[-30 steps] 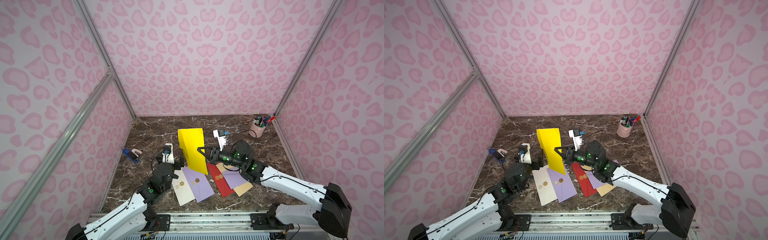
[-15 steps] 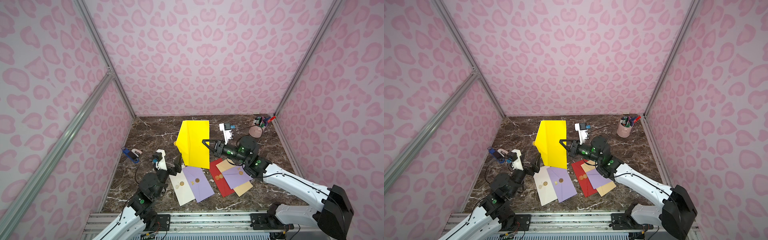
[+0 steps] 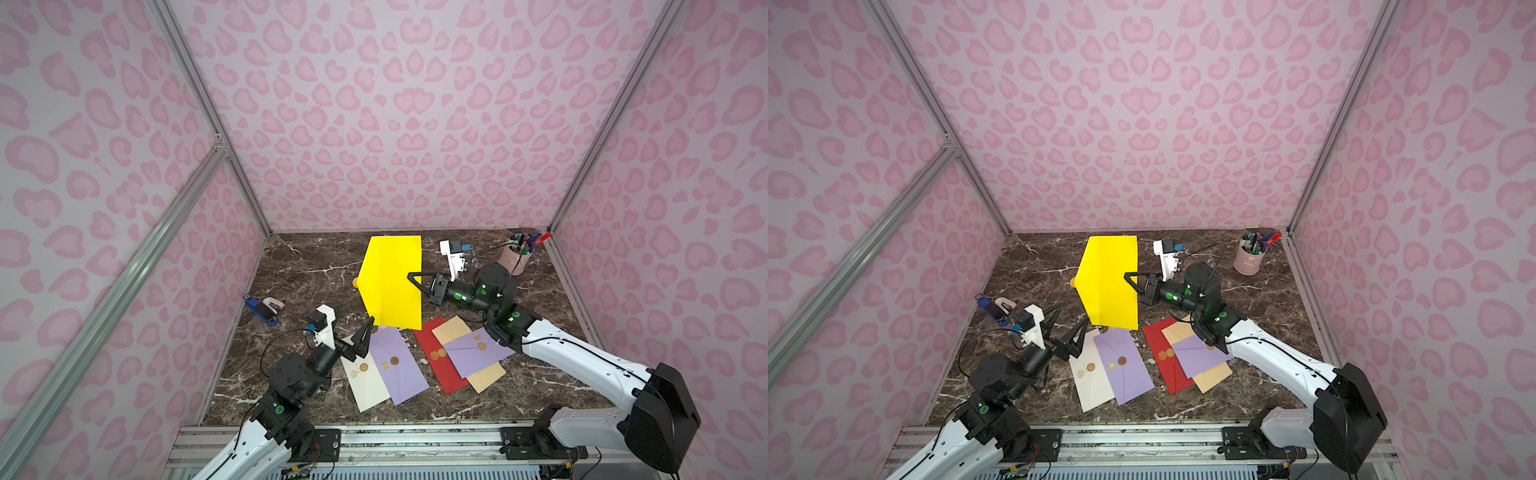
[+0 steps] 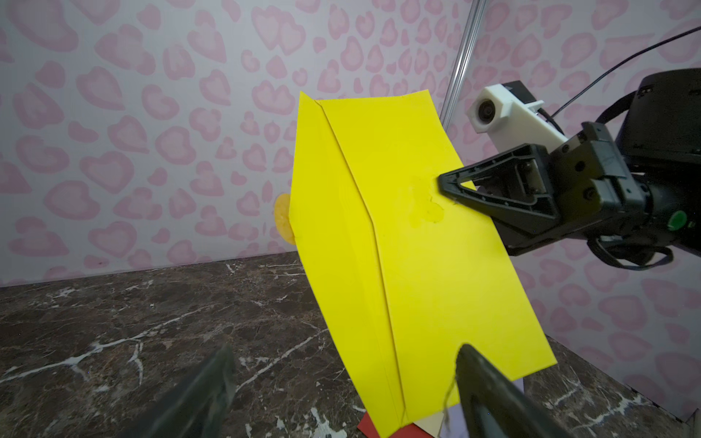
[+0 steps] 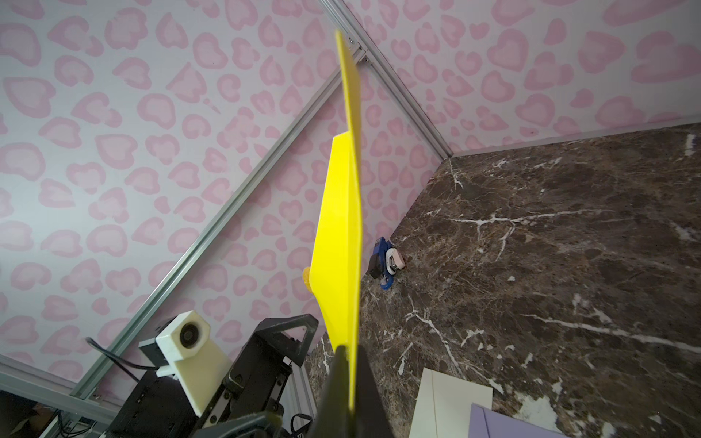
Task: Open the envelope
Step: Open the envelope flap on the envelope.
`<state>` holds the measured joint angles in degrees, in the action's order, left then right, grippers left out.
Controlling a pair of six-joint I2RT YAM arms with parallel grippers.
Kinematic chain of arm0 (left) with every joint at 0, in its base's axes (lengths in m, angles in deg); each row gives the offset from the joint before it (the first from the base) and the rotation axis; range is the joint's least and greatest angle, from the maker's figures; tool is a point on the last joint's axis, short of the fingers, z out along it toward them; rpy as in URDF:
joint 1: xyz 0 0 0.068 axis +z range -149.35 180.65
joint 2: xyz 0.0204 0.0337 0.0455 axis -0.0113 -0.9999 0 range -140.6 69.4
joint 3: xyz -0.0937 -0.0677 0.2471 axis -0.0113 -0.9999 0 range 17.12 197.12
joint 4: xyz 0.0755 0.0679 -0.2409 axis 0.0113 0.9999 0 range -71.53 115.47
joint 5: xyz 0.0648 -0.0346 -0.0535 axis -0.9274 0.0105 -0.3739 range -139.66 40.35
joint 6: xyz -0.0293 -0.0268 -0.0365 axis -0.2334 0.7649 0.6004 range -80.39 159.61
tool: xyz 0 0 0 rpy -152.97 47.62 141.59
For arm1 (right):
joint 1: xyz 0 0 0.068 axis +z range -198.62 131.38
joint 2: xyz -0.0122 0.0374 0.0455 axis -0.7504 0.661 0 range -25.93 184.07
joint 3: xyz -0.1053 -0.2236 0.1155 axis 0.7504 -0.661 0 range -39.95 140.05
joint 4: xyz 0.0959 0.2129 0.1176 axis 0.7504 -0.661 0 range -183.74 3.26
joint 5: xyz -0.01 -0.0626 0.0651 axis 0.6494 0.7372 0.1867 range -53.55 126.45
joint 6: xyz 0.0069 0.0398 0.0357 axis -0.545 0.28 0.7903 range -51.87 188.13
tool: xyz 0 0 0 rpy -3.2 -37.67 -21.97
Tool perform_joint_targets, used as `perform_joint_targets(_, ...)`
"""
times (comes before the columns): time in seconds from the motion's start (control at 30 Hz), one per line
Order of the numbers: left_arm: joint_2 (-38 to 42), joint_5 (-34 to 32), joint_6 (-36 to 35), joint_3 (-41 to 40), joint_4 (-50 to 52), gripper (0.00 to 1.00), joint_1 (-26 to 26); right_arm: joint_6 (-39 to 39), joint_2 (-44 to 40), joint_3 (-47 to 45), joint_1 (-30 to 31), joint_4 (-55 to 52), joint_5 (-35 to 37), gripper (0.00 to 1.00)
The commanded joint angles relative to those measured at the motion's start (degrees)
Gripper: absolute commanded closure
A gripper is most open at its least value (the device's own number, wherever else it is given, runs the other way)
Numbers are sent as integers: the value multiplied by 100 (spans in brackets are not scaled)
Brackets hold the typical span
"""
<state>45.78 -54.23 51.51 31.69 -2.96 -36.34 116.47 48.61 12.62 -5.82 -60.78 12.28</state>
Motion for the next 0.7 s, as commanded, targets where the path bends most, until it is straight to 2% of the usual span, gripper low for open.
perform_joint_targets(0.0,-63,202,123,29,-347,8,49,165,8,68,8,314,-373,100)
perform_joint_targets(0.13,-257,574,300,161,-470,8,189,176,-2,25,34,397,-568,100)
perform_joint_targets(0.2,-387,811,367,253,-517,11,255,205,-4,-47,41,468,-660,100)
perform_joint_targets(0.27,-545,1161,437,358,-572,26,342,301,-10,-164,43,665,-773,100)
perform_joint_targets(0.33,-701,1461,512,453,-573,36,431,309,-25,-195,52,718,-809,100)
perform_joint_targets(0.47,-1021,2043,641,570,-917,50,533,274,-37,-190,66,690,-804,100)
perform_joint_targets(0.6,-1175,2206,699,624,-985,61,569,262,-51,-161,70,709,-820,100)
perform_joint_targets(0.67,-1148,2207,717,617,-1001,75,586,249,-58,-161,70,709,-823,100)
